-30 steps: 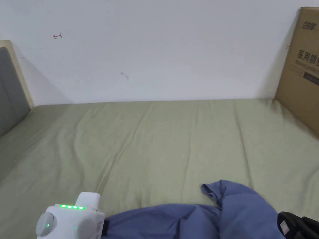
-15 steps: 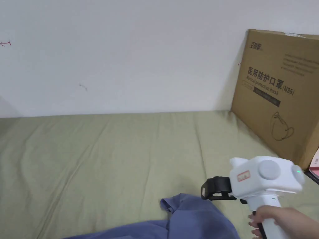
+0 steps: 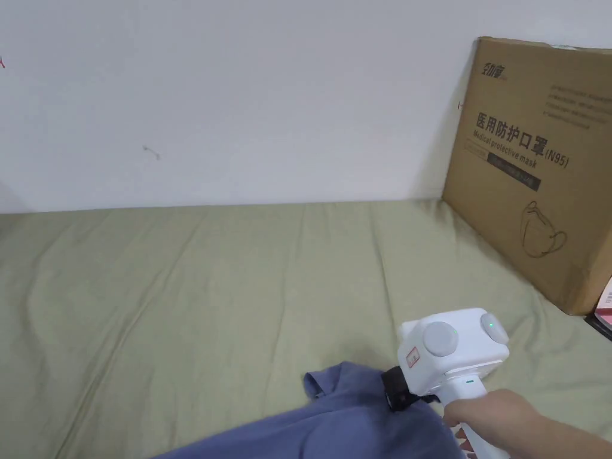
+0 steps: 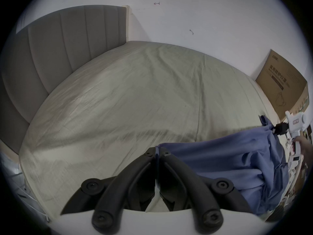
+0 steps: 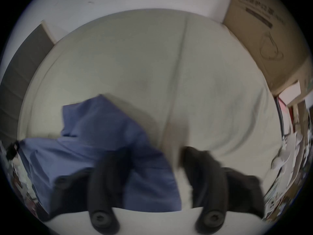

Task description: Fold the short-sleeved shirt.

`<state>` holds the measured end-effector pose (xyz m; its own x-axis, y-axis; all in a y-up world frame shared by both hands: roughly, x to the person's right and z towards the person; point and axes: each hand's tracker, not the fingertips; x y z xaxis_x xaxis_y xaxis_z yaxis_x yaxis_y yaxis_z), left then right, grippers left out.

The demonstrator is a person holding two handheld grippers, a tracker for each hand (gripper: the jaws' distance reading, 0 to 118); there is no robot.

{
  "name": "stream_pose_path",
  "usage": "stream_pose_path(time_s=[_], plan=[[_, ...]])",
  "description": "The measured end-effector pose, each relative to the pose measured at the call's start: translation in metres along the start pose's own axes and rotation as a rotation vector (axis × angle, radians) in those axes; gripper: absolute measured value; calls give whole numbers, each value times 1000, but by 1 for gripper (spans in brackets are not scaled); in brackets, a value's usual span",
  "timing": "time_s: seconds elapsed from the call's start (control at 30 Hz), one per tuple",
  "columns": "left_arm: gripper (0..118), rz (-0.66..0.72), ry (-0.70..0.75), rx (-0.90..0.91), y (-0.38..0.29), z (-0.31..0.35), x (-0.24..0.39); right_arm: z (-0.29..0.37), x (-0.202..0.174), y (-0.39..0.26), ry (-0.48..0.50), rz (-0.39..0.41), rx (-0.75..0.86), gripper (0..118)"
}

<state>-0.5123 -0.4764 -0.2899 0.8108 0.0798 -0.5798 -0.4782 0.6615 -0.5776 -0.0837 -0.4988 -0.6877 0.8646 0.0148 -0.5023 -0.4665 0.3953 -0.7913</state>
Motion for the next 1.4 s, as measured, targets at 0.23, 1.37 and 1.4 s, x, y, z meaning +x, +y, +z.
stream_pose_path(time_s=[0.23, 1.37, 1.4], plan=[[2, 46, -35, 44, 20, 34, -5, 71, 17, -12, 107, -134, 240, 4], [2, -77, -124, 494, 368, 203, 102, 444, 67, 134, 5, -189, 849, 4], [2, -59, -128, 505, 380, 196, 105, 441, 68, 148, -9, -188, 858, 4]])
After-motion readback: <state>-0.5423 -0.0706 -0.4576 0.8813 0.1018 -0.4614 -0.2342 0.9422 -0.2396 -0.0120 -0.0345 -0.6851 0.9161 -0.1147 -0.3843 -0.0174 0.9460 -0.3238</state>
